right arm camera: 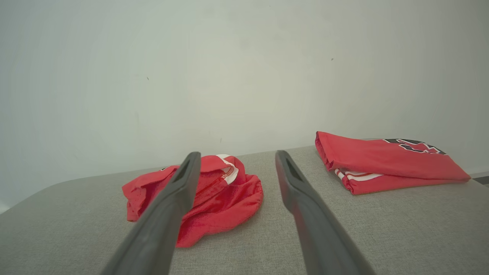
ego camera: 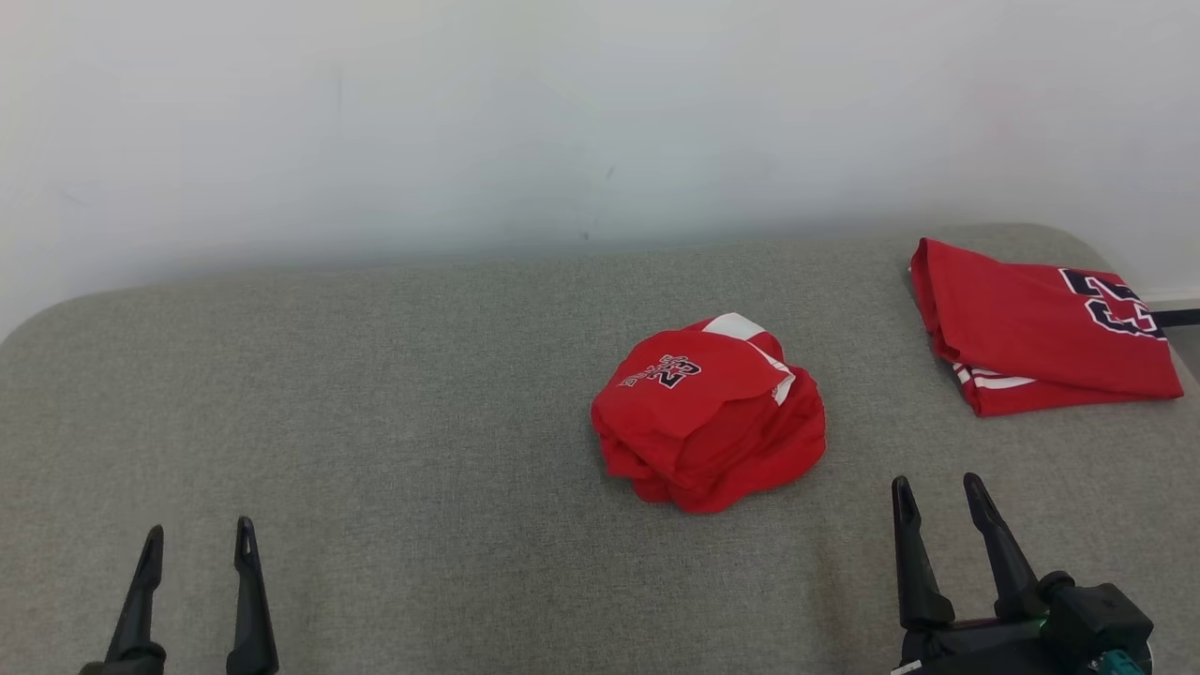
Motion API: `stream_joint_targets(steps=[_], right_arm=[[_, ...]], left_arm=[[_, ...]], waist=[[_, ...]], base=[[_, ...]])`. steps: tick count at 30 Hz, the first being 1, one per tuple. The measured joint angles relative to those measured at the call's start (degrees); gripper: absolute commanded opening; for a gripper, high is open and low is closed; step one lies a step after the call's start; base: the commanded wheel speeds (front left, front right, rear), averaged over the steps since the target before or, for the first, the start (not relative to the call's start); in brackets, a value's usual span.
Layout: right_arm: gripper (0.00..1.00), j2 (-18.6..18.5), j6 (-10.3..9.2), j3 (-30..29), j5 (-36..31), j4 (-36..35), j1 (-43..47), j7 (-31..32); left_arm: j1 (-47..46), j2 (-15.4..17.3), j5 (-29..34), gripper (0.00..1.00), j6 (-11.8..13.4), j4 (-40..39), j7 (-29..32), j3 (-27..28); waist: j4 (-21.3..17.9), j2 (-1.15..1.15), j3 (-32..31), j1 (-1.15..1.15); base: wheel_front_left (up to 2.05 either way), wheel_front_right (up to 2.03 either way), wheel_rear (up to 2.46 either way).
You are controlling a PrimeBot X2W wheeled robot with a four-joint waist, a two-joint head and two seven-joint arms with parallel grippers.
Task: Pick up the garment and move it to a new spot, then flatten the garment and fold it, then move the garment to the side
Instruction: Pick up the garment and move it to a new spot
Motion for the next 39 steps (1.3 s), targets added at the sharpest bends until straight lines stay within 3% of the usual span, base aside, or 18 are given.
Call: stream_joint_targets(steps=[10,39], right_arm=[[1.0,0.2,0.0,-0.3,-0.2,0.5,0.9,0.0],[1.0,0.3,0.0,0.8,-0.6,2.4,1.4,0.0]], left_arm=[[4.4,-0.6,3.4,1.0,-0.1,0.8,-0.1,0.9],[4.6,-4.1,5.5,1.0,-2.6,4.6,-0.1,2.9]], waist=[[0.5,0.0,-0.8,0.0],[0.2,0.0,-1.2,0.0]], base=[[0.0,0.0,0.0],[0.0,0.0,0.0]])
